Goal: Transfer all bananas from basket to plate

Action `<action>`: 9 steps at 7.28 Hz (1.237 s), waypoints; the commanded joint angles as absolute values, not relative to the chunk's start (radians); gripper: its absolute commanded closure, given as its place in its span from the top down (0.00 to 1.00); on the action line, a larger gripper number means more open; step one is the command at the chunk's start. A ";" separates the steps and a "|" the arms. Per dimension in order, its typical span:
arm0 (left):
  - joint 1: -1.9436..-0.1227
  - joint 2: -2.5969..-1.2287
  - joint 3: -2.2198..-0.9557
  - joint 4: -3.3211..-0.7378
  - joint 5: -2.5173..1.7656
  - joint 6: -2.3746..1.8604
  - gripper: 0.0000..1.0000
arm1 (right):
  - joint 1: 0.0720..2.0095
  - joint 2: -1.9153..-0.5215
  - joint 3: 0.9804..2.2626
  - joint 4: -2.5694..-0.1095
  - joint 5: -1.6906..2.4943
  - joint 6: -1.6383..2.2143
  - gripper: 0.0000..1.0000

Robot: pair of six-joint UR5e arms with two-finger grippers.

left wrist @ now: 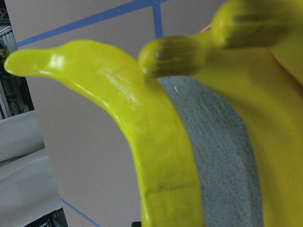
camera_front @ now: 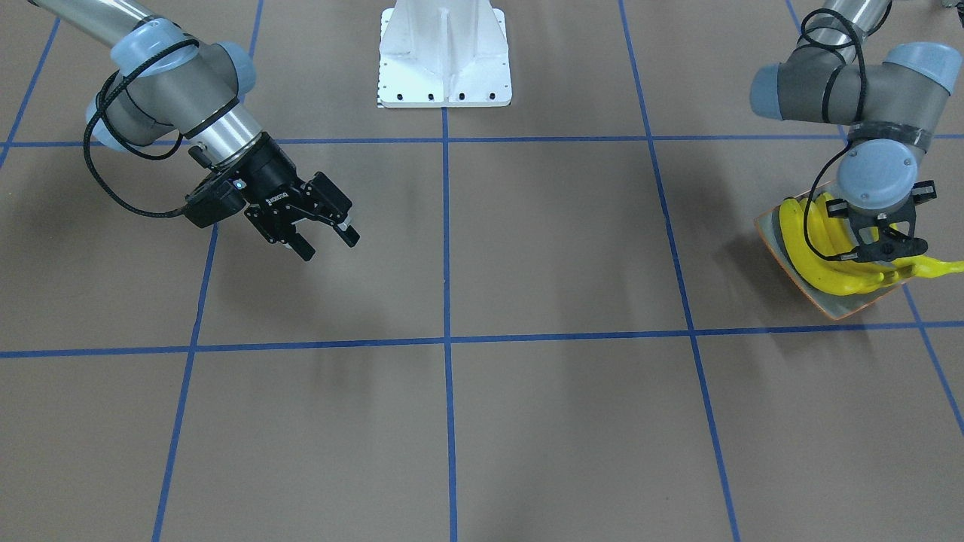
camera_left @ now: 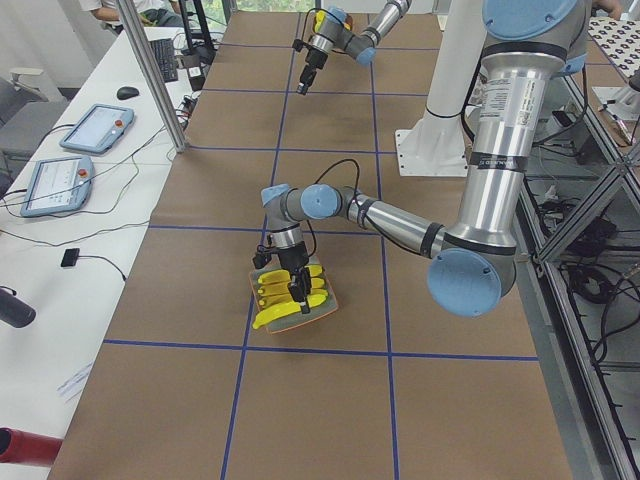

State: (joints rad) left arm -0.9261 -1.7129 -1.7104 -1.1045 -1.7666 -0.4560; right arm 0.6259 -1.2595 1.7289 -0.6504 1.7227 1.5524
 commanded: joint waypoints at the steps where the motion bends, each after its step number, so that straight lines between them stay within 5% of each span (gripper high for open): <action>1: -0.913 -1.712 -1.710 -1.104 -1.766 -0.456 0.05 | 0.624 -1.259 1.729 -0.650 1.723 1.552 1.00; 3: -0.907 -1.710 -1.718 -1.104 -1.764 -0.454 0.76 | 0.621 -1.259 1.729 -0.649 1.712 1.552 1.00; 4: -0.907 -1.710 -1.726 -1.104 -1.764 -0.454 1.00 | 0.618 -1.259 1.729 -0.650 1.709 1.554 1.00; 6: -0.908 -1.710 -1.742 -1.103 -1.763 -0.448 1.00 | 0.611 -1.258 1.729 -0.650 1.697 1.554 1.00; 9: -0.910 -1.715 -1.961 -0.938 -1.773 -0.445 1.00 | 0.607 -1.258 1.730 -0.649 1.697 1.554 1.00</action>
